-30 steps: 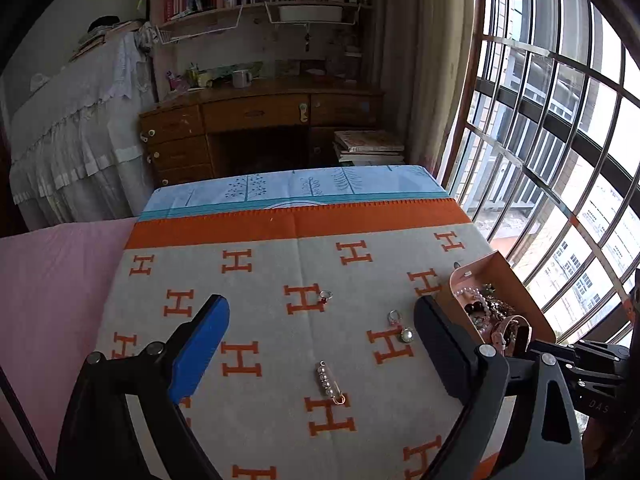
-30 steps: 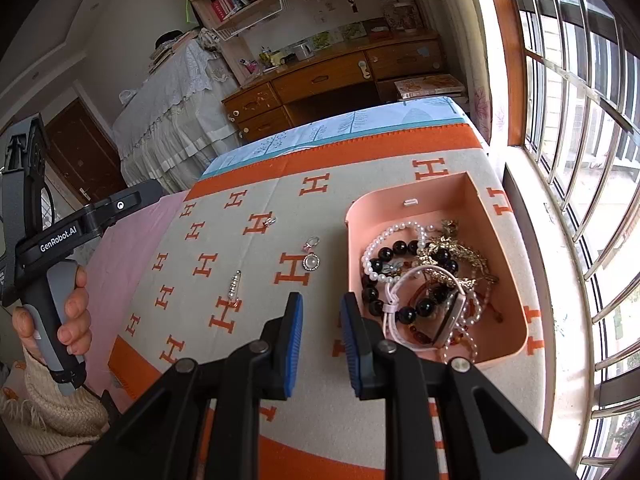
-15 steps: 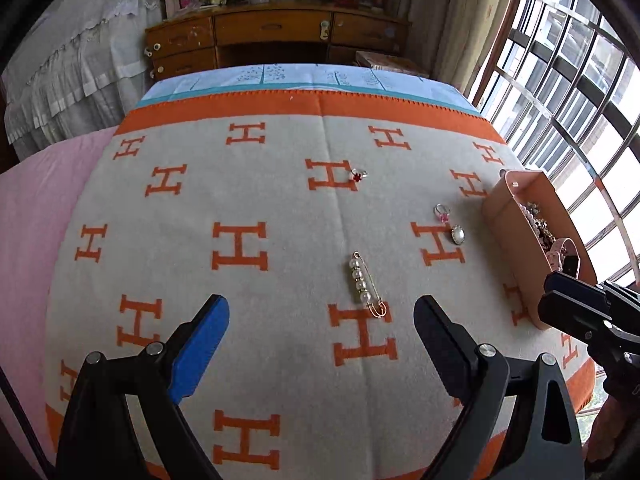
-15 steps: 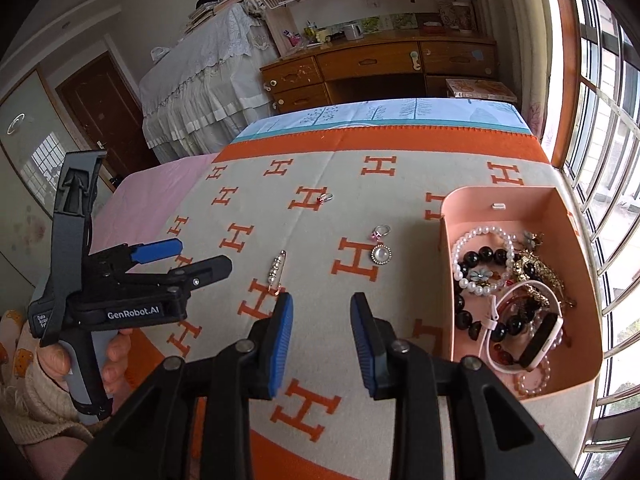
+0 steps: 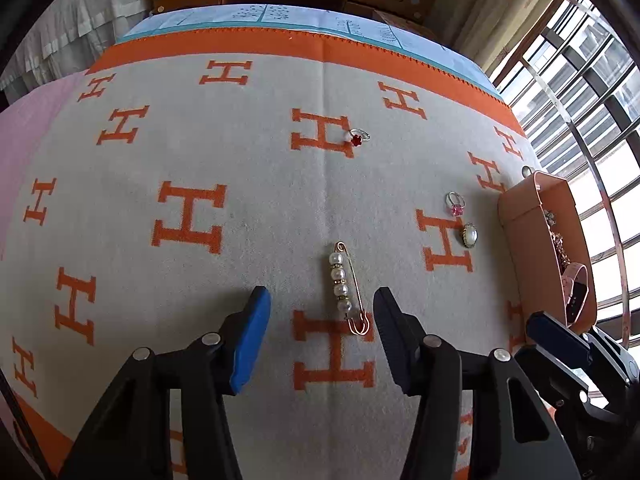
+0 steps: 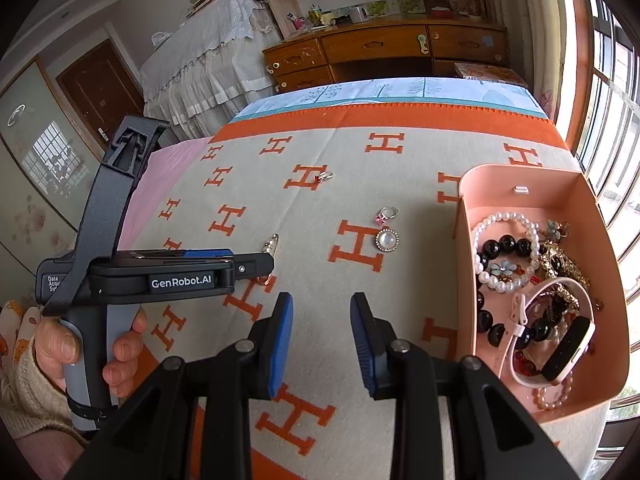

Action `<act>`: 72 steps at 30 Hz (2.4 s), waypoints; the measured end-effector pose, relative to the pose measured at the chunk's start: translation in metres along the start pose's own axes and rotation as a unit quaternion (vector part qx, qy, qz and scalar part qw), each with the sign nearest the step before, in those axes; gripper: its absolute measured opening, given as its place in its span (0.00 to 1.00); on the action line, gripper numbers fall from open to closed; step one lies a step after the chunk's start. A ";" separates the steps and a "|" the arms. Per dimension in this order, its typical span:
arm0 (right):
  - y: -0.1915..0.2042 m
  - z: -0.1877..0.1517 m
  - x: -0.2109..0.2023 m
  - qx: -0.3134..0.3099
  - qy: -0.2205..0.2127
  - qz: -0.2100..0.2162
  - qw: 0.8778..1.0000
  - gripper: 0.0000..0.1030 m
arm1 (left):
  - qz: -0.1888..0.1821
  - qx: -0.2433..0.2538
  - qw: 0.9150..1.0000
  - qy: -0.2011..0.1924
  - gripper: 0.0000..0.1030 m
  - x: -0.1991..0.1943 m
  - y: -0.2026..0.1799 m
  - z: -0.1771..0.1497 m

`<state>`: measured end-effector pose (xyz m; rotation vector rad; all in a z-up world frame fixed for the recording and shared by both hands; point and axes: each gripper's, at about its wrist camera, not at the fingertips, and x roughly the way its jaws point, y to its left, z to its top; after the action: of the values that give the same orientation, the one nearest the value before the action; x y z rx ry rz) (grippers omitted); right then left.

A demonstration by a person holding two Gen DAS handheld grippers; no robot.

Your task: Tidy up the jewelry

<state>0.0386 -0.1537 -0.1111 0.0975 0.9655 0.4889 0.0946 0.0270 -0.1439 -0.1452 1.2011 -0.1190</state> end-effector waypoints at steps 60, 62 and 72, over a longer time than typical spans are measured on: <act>-0.010 0.037 0.073 -0.003 0.007 -0.158 0.987 0.18 | -0.067 0.011 0.997 -0.022 0.06 -0.009 0.057 -0.016; -0.013 0.036 0.071 0.004 0.005 -0.144 0.990 0.17 | -0.071 0.008 0.997 -0.020 0.08 -0.010 0.058 -0.016; -0.007 0.027 0.064 0.009 0.001 -0.108 0.994 0.17 | -0.050 0.012 0.998 -0.026 0.59 -0.014 0.054 -0.014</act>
<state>0.0928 -0.1287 -0.1466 0.0084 0.9690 0.2802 0.0770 0.0819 -0.1458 -0.1869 1.1400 -0.2149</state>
